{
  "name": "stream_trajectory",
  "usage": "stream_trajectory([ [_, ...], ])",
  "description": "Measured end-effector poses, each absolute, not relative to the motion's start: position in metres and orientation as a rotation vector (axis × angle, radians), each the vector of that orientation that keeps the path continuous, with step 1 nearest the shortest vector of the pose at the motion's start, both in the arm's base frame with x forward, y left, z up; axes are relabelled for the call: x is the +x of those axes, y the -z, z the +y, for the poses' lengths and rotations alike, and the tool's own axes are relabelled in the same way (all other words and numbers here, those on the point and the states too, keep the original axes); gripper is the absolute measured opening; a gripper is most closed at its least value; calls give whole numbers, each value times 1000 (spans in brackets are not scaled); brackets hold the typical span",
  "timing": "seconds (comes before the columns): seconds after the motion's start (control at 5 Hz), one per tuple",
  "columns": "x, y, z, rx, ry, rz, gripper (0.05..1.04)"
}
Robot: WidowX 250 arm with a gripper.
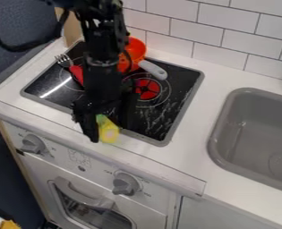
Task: Move the corn to the upper right side of the stove
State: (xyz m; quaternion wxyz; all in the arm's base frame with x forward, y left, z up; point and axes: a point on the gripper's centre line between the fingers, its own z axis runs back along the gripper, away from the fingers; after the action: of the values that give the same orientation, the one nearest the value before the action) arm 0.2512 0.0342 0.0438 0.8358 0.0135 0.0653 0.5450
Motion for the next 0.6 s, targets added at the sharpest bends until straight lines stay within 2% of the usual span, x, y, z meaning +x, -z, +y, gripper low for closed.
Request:
stream_trajectory([
  [0.2,252,-50,34,4,-1133,118,1001],
  [0.6,259,-30,39,50,-1134,142,1001],
])
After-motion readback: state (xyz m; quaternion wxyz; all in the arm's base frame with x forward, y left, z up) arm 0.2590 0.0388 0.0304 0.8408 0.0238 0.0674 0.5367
